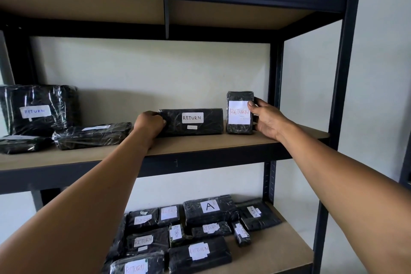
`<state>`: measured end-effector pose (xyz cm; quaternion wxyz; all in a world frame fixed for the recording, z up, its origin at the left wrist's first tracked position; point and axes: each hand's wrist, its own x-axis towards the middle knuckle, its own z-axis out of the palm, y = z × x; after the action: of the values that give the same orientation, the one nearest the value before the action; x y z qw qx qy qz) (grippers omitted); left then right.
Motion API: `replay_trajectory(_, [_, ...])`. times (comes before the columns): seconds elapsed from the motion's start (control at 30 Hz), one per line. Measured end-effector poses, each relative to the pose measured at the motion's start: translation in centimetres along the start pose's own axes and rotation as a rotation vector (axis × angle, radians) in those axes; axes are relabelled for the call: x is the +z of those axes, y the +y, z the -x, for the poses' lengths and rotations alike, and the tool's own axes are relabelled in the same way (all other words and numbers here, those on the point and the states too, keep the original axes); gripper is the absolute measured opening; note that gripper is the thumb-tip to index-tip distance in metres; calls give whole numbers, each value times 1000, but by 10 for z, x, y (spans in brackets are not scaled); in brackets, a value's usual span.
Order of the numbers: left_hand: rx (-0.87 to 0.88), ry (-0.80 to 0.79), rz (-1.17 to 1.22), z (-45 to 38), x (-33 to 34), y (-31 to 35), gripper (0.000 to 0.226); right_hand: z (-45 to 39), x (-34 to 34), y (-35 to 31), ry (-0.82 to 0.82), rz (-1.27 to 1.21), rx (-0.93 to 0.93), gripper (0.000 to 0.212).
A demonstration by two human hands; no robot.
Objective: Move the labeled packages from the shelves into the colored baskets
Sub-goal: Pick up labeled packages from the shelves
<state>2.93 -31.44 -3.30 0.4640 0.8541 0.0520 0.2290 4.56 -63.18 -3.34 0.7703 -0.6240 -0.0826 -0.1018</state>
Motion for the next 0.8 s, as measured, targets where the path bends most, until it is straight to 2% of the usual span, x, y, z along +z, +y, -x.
replay_trajectory(0.57, [-52,22,95,0,1,-2,5,5,2,-3,0,8,26,27])
replay_trajectory(0.63, [-31,25,66,1,0,1,8,7,4,-4,16,33,16,26])
replay_trajectory(0.8, [21,71,171,9,-1,5,19,20,15,-7,137,79,-54,13])
